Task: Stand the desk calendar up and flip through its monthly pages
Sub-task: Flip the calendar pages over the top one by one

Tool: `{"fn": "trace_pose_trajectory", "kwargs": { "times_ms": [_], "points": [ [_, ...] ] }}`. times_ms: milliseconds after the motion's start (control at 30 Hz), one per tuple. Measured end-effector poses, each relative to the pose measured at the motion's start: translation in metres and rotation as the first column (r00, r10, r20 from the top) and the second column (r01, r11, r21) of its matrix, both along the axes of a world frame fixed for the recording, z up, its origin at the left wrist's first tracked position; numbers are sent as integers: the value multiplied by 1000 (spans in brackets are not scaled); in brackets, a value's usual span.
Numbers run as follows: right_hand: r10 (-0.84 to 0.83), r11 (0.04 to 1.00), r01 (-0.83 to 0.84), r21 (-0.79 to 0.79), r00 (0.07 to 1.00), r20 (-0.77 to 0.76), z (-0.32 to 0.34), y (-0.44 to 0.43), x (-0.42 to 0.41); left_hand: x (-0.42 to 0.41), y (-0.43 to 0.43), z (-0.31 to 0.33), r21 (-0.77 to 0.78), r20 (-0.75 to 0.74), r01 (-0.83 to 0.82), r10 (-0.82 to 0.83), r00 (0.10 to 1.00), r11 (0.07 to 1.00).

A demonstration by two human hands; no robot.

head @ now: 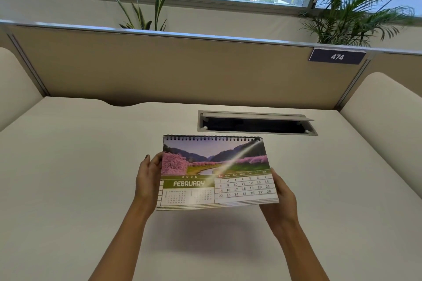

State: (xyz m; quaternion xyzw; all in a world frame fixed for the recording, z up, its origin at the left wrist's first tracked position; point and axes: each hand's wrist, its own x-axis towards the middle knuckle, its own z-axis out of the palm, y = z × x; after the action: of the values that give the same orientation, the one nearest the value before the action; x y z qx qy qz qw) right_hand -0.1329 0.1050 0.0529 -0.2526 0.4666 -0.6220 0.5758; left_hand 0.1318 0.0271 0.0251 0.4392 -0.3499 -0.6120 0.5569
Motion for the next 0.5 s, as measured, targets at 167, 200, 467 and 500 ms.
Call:
{"fn": "trace_pose_trajectory", "kwargs": {
  "times_ms": [167, 200, 467, 500],
  "points": [
    [-4, 932, -52, -358, 988, -156, 34, -18, 6, 4, 2, 6, -1, -44, -57, 57, 997, 998],
    [-16, 915, -63, -399, 982, -190, 41, -23, 8, 4, 2, 7, -12, -16, -37, 37, 999, 999],
    [-247, 883, -97, -460, 736, -630, 58, -50, 18, 3, -5, 0, 35, 6, 40, -40, 999, 999],
    [-283, 885, -98, -456, 663, -693, 57, -52, 19, 2, -5, 2, 33, 17, 44, -44, 999, 999]
  ]
}}
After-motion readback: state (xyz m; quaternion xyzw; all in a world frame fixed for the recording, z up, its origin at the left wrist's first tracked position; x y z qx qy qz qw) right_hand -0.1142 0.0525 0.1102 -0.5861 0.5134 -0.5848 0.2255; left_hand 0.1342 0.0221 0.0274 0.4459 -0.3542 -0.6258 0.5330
